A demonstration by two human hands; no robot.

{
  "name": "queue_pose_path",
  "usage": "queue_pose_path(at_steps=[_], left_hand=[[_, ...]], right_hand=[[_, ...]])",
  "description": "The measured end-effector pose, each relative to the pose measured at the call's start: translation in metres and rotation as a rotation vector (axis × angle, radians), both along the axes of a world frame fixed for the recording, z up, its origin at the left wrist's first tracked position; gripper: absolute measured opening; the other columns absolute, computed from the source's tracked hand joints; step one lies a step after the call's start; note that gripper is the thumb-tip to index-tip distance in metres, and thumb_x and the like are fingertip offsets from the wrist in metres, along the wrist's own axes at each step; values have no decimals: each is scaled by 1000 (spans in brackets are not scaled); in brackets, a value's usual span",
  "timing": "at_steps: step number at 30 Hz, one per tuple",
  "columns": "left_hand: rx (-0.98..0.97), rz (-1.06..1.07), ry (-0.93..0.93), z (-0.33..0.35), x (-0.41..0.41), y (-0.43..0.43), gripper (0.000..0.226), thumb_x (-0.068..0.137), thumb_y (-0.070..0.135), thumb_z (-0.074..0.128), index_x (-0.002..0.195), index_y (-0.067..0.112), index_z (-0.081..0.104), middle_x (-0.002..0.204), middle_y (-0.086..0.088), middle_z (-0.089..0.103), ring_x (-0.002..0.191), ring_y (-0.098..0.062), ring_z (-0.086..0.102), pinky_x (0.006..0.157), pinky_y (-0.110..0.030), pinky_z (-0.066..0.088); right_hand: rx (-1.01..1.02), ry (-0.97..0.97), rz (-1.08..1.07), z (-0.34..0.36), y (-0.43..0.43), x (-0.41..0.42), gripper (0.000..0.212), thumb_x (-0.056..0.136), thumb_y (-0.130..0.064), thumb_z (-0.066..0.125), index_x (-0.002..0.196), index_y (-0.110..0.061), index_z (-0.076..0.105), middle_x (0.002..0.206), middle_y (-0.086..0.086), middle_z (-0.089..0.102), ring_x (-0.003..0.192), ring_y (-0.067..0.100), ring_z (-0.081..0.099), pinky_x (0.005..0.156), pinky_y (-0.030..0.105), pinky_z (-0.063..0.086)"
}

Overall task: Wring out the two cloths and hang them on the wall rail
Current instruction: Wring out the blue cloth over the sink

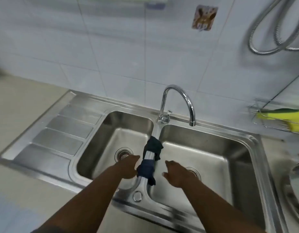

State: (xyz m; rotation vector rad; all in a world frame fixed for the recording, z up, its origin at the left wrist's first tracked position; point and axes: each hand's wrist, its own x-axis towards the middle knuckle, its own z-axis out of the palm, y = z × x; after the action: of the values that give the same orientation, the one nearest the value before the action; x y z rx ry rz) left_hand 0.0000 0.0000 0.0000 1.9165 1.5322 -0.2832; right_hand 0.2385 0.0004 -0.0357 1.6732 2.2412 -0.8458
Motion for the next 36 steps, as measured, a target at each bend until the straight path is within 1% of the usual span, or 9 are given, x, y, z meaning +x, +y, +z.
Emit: queue_pose_path(at_steps=[3, 7, 11, 15, 18, 22, 26, 31, 36], left_hand=[[-43, 101, -246, -18, 7, -10, 65, 89, 4, 58, 146, 3, 27, 150, -14, 38, 140, -27, 36, 104, -17, 26], [-16, 234, -275, -49, 12, -11, 92, 75, 37, 72, 151, 21, 22, 131, -11, 52, 117, -24, 55, 98, -31, 44], [235, -14, 56, -43, 22, -3, 50, 83, 42, 61, 127, 20, 52, 113, -6, 59, 99, -25, 62, 80, -37, 51], [336, -291, 167, -23, 35, 13, 27, 86, 36, 56, 98, 15, 67, 101, -9, 60, 97, -29, 57, 72, -36, 44], [333, -249, -15, -3, 47, 24, 30, 79, 43, 64, 92, 17, 71, 97, -5, 51, 91, -20, 48, 67, -30, 31], [203, -197, -319, 33, 66, 39, 27, 78, 35, 72, 95, 14, 72, 87, -5, 57, 78, -11, 52, 69, -26, 39], [186, -156, -462, 65, 87, 47, 21, 79, 28, 75, 97, 19, 69, 77, 17, 57, 73, 7, 54, 65, -7, 38], [105, -22, -670, 96, 116, 50, 23, 74, 24, 80, 92, 23, 66, 88, 1, 71, 81, -13, 68, 73, -32, 57], [84, -21, -780, 119, 139, 47, 13, 83, 17, 72, 92, 15, 62, 88, -6, 69, 76, -15, 67, 68, -30, 59]], right_hand=[[-78, 215, -18, -16, -13, -28, 85, 92, -35, 59, 155, -14, 5, 156, 12, 28, 136, 29, 37, 112, 37, 32], [-48, 321, -136, -38, -22, -50, 85, 90, -30, 61, 155, -17, 7, 152, 11, 35, 132, 28, 43, 109, 37, 38], [55, 252, -152, -42, -17, -45, 58, 86, -25, 63, 138, -19, 38, 123, 11, 59, 108, 27, 57, 89, 37, 50], [74, 281, -127, -37, -13, -32, 33, 85, -28, 65, 114, -17, 55, 112, 8, 57, 103, 26, 55, 83, 34, 47], [47, 424, -216, -28, -14, -15, 39, 79, -32, 70, 114, -19, 57, 106, 4, 54, 93, 20, 55, 83, 31, 49], [107, 620, -328, 11, -12, 11, 32, 73, -22, 79, 102, -25, 65, 94, 4, 59, 74, 12, 55, 66, 13, 42], [81, 767, -472, 49, -13, 36, 38, 68, -21, 84, 89, -42, 60, 90, -5, 62, 74, 16, 64, 66, 24, 51], [26, 882, -523, 80, -20, 56, 40, 74, -18, 80, 109, -23, 63, 93, 3, 73, 77, 18, 71, 75, 41, 60], [-57, 1055, -588, 107, -31, 70, 45, 78, -8, 75, 118, -20, 60, 107, 10, 71, 100, 31, 68, 84, 46, 56]])
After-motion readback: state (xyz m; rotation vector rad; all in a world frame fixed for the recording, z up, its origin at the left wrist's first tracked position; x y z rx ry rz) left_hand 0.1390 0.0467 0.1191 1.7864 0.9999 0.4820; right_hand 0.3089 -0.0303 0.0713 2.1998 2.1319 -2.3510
